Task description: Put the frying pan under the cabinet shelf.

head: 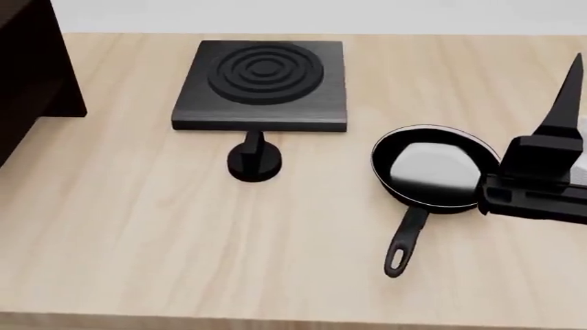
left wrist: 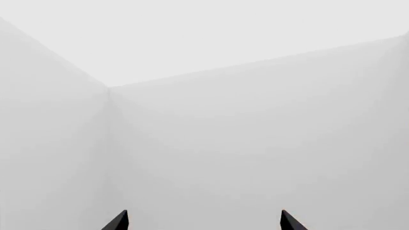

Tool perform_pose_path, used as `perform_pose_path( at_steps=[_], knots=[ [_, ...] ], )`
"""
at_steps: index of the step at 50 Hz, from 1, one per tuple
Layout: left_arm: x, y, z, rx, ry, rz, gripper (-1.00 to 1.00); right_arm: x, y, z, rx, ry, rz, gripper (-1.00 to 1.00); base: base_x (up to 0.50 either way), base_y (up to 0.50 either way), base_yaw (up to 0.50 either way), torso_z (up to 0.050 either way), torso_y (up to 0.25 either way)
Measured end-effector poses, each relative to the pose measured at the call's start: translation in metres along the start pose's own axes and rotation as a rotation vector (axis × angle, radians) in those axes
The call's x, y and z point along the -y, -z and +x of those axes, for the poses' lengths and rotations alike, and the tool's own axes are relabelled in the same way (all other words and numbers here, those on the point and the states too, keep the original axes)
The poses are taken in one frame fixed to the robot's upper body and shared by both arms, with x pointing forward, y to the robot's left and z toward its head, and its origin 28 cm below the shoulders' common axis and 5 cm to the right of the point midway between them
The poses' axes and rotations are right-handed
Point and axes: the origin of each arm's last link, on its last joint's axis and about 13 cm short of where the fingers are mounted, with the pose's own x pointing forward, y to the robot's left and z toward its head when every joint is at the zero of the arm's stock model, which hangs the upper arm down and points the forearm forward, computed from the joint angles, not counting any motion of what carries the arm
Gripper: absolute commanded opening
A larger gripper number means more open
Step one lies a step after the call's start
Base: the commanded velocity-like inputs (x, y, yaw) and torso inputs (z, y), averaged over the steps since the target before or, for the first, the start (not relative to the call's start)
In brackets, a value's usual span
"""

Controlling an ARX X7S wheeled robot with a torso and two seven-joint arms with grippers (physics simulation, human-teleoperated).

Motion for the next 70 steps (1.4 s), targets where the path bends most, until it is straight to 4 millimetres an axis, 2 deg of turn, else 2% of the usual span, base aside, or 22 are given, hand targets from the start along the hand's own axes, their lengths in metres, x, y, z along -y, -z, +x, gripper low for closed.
perform_pose_path(
  at_steps=[49, 70],
  knots=[
    [0.0008, 0.0008, -0.0003, 0.010, 0.006, 0.005, 1.00, -0.0020, 0.0015, 0.0001, -0.007, -0.031, -0.006, 1.00, 0.00, 0.15, 0.00, 0.000, 0.000],
    [-0.0001, 0.0005, -0.0019, 0.010, 0.001, 0.000, 1.00, -0.0007, 0.0004, -0.0020, -0.004, -0.030, -0.003, 1.00, 0.00, 0.33, 0.00, 0.000, 0.000]
  ],
)
